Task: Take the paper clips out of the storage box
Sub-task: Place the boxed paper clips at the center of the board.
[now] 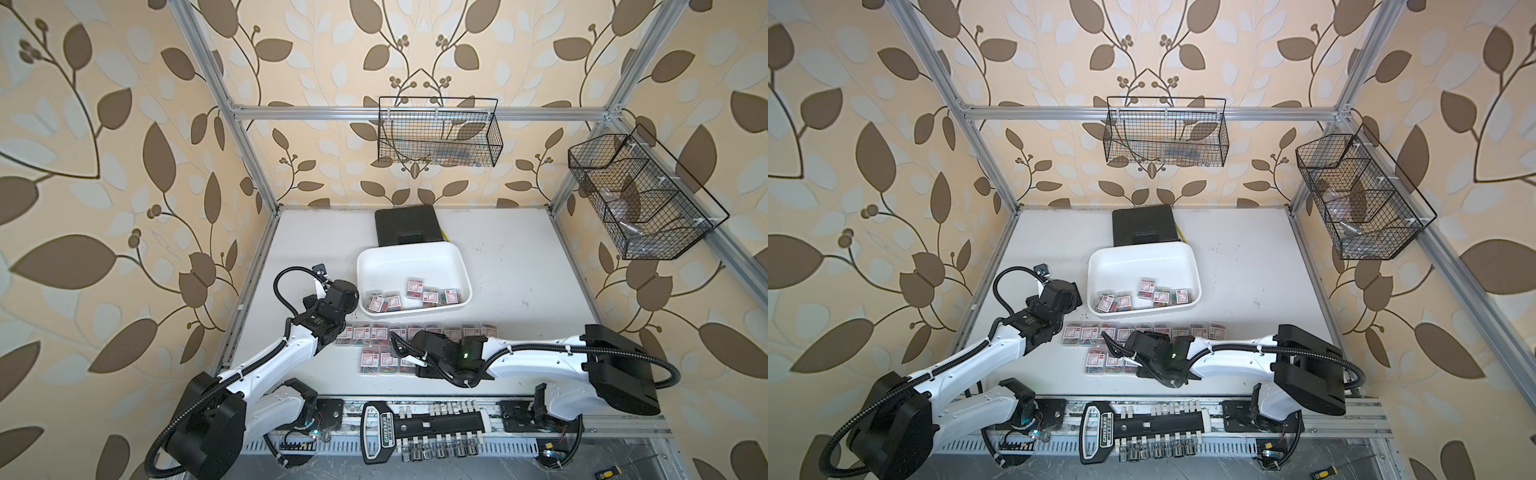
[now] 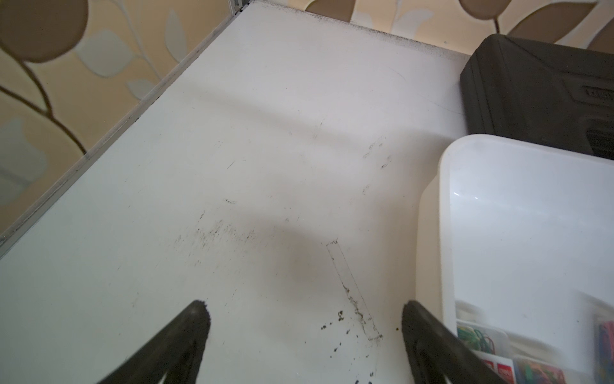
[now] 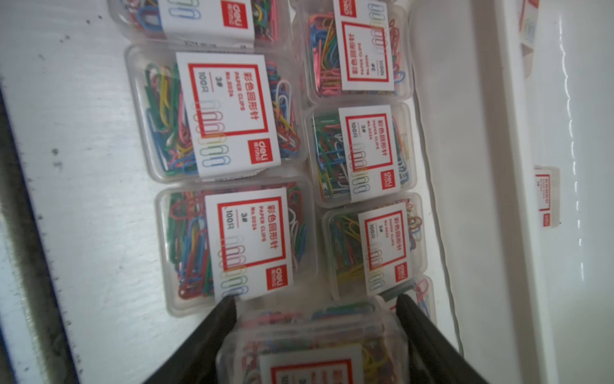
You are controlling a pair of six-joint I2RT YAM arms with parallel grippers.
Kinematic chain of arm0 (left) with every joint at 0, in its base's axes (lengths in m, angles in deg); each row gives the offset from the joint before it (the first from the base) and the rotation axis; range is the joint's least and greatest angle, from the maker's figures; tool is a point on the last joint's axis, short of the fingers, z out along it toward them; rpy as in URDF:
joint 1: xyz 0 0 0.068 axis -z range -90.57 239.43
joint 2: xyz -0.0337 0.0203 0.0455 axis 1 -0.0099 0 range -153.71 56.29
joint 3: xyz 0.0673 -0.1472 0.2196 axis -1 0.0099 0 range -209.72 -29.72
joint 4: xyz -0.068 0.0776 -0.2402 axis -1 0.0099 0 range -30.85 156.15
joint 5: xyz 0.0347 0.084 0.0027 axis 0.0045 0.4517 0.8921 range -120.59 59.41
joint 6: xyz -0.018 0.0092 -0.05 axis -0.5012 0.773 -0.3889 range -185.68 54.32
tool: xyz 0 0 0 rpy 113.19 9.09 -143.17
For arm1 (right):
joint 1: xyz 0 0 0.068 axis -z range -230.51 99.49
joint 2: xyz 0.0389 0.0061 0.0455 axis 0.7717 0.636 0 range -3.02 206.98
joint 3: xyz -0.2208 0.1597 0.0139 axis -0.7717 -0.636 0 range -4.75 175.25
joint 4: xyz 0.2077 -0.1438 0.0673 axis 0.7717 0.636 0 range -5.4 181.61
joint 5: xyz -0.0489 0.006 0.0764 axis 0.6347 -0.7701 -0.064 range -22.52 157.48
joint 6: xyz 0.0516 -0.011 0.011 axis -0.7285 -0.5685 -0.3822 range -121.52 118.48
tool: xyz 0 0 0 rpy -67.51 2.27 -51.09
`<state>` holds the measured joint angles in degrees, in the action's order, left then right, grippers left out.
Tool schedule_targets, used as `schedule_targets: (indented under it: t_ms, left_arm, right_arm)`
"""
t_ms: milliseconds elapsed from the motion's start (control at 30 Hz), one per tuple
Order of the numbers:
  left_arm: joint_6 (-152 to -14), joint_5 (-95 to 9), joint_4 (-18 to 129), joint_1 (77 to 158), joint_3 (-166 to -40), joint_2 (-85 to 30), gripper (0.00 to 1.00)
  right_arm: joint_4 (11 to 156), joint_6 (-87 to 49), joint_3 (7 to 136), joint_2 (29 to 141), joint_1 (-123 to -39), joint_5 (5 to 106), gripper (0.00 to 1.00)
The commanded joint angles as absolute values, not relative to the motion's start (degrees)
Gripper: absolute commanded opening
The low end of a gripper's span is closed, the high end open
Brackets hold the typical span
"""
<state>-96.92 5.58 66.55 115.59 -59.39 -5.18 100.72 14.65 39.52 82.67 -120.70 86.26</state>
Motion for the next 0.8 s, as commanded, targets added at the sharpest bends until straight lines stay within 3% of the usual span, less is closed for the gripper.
schedule_targets:
  t_ms: [0, 233, 767]
  left_arm:
    - [-96.4, 6.4, 65.7, 115.0, -60.1, -4.3, 0.93]
    - [-96.4, 6.5, 65.8, 115.0, -60.1, -4.3, 0.93]
    - [-96.6, 6.9, 66.4, 115.0, -60.9, -5.5, 0.93]
  right_arm:
    - [102.9, 16.3, 40.2, 84.6, -120.6, 83.8, 0.46]
    - [104.2, 16.2, 40.8, 84.4, -120.5, 82.5, 0.5]
    - [103.5, 15.2, 39.3, 80.3, -121.7, 81.8, 0.73]
